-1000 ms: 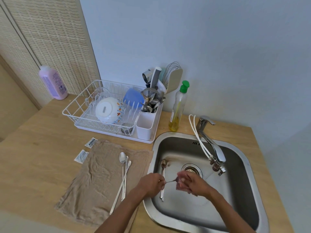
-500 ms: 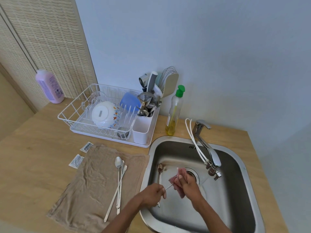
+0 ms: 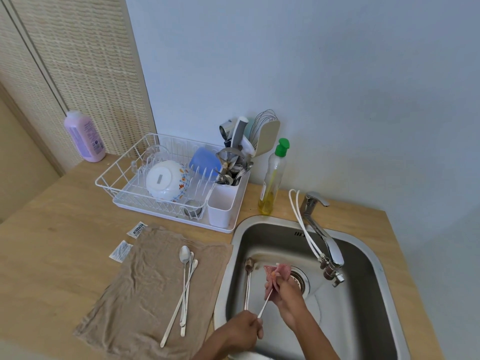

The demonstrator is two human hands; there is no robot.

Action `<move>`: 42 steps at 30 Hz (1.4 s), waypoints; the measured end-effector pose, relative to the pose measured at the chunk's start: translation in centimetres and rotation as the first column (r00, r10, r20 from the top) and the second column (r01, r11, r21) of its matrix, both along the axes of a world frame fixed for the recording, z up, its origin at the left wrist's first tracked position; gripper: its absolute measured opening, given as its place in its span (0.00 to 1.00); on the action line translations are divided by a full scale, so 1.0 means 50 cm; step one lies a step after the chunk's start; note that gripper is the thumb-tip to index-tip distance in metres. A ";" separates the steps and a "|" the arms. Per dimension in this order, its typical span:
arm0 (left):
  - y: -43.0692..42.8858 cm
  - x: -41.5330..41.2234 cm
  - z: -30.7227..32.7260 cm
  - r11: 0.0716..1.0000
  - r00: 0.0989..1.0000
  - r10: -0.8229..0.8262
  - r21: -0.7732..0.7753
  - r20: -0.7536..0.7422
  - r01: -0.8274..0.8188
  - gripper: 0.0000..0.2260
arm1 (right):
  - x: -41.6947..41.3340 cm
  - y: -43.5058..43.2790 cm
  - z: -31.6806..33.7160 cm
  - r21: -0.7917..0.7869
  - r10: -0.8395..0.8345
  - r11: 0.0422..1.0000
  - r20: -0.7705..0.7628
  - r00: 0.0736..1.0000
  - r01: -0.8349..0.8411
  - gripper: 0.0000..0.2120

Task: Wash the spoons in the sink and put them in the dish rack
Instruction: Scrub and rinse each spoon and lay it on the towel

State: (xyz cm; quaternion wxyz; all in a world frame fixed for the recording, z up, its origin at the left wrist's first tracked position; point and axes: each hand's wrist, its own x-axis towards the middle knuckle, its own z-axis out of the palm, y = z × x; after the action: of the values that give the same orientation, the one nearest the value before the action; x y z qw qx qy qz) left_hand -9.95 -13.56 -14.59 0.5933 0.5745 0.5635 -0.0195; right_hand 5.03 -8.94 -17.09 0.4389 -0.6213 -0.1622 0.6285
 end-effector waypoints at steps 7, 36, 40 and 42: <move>-0.022 0.041 -0.041 0.994 0.994 0.104 0.042 0.038 -0.105 0.18 | 0.019 -0.003 0.031 0.032 0.050 0.998 -0.174 0.983 -0.045 0.11; 0.241 0.056 -0.029 0.792 0.945 0.314 0.575 -0.097 -0.204 0.09 | 0.058 -0.079 -0.001 -0.167 0.437 0.899 0.283 0.854 -0.405 0.17; 0.226 0.063 -0.042 0.839 0.974 0.205 0.529 -0.093 -0.126 0.09 | 0.066 -0.056 0.007 -0.160 0.456 0.889 0.248 0.855 -0.428 0.16; 0.219 0.064 -0.048 0.842 0.975 0.213 0.517 -0.062 -0.151 0.08 | 0.050 -0.034 0.016 -0.139 0.440 0.898 0.235 0.867 -0.418 0.15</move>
State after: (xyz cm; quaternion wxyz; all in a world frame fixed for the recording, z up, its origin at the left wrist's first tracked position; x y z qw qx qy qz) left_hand -6.73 -2.59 -16.99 0.3854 0.6523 0.6345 0.1528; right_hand 7.54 -10.66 -16.27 0.2368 -0.6644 -0.3263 0.6293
